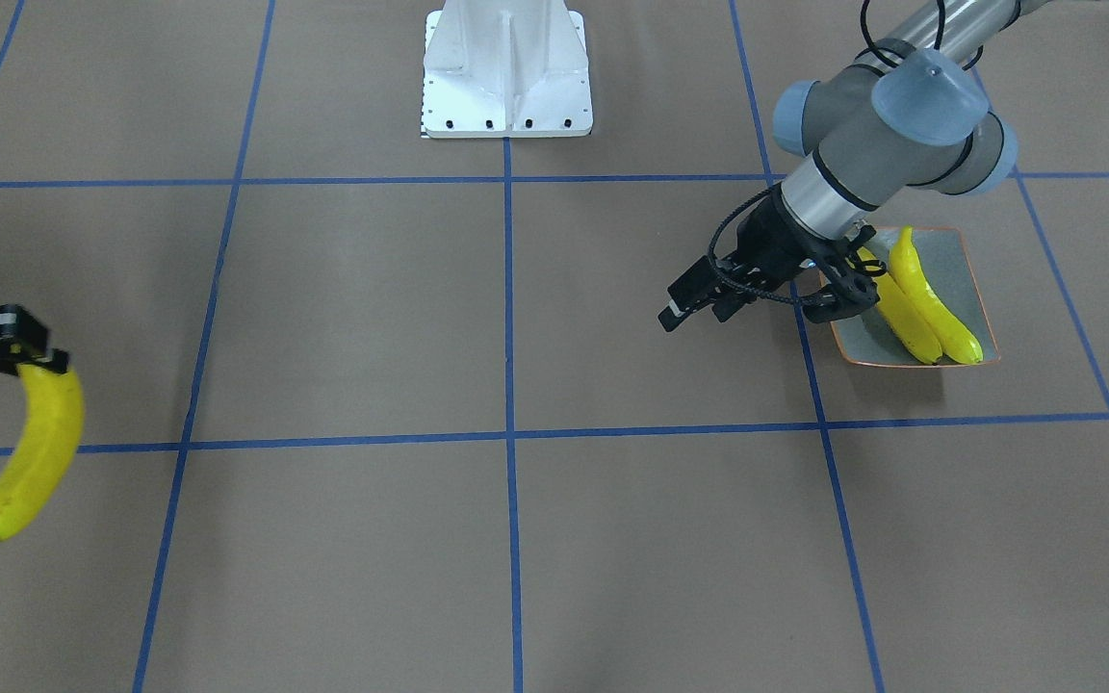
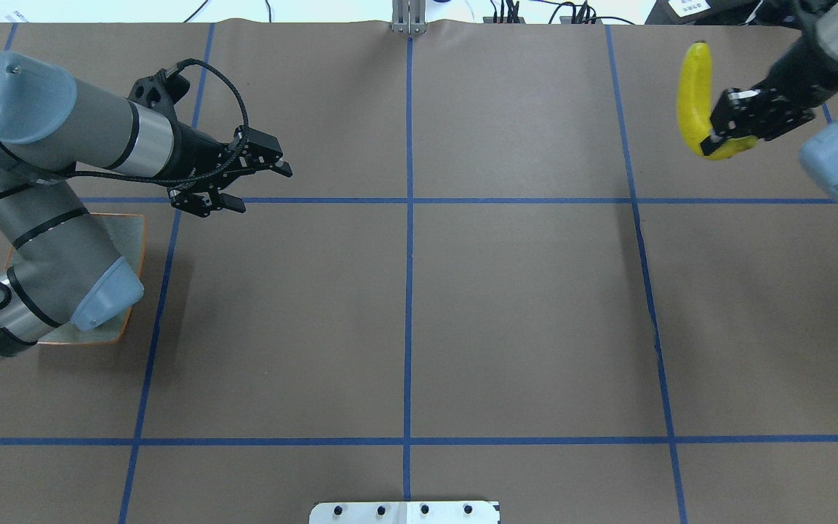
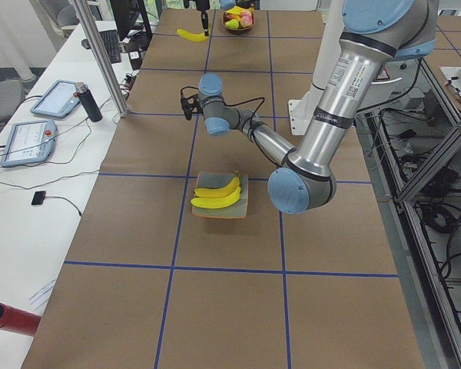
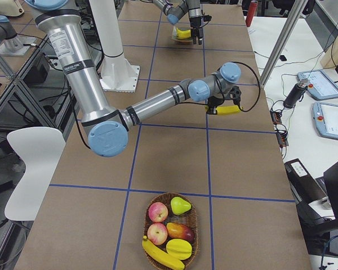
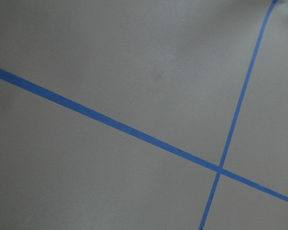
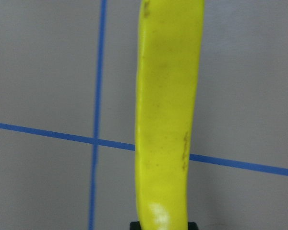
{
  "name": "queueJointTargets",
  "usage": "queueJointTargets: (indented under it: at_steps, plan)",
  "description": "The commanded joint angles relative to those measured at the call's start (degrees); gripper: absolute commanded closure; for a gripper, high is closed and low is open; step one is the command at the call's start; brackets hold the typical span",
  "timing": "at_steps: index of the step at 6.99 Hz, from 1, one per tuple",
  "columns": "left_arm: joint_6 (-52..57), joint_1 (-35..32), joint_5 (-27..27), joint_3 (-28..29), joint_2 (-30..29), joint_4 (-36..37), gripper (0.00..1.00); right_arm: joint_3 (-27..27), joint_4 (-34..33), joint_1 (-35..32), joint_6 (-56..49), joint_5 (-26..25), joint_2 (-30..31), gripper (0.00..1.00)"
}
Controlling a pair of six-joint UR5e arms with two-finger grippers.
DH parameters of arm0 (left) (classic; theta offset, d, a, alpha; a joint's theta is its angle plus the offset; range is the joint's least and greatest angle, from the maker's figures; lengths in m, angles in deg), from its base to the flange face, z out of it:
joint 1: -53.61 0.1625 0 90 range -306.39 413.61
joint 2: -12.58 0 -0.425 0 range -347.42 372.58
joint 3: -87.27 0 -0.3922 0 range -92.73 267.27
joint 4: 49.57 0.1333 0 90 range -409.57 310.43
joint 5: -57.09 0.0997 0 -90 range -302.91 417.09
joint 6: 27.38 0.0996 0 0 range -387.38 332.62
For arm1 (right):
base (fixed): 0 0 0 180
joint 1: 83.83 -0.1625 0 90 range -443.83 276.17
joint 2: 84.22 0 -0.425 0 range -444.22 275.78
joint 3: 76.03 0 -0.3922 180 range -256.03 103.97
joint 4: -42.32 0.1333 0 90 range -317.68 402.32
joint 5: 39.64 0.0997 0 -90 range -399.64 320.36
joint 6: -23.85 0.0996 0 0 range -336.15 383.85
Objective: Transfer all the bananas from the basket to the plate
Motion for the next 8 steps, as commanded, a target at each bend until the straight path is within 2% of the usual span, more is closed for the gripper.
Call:
queueJointTargets:
  at_steps: [1, 4, 6, 8]
  plan:
    - [0.1, 0.2, -0.1, 0.1, -2.8, -0.3, 0.0, -5.1, 0.3, 11.5, 18.8, -0.7, -7.0, 1.0]
    - [0.1, 2.4, -0.1, 0.2, -6.9, -1.4, 0.0, -6.6, 7.9, 19.2, 25.6, -2.8, -8.0, 1.0]
    - [0.0, 4.2, 0.0, 0.1, -8.1, -2.7, 0.0, -6.5, 12.5, 24.2, 32.7, -6.5, -10.6, 1.0]
    - [0.0, 5.8, 0.0, 0.2, -9.8, -2.9, 0.0, -6.5, 17.1, 26.3, 37.1, -7.1, -10.8, 1.0]
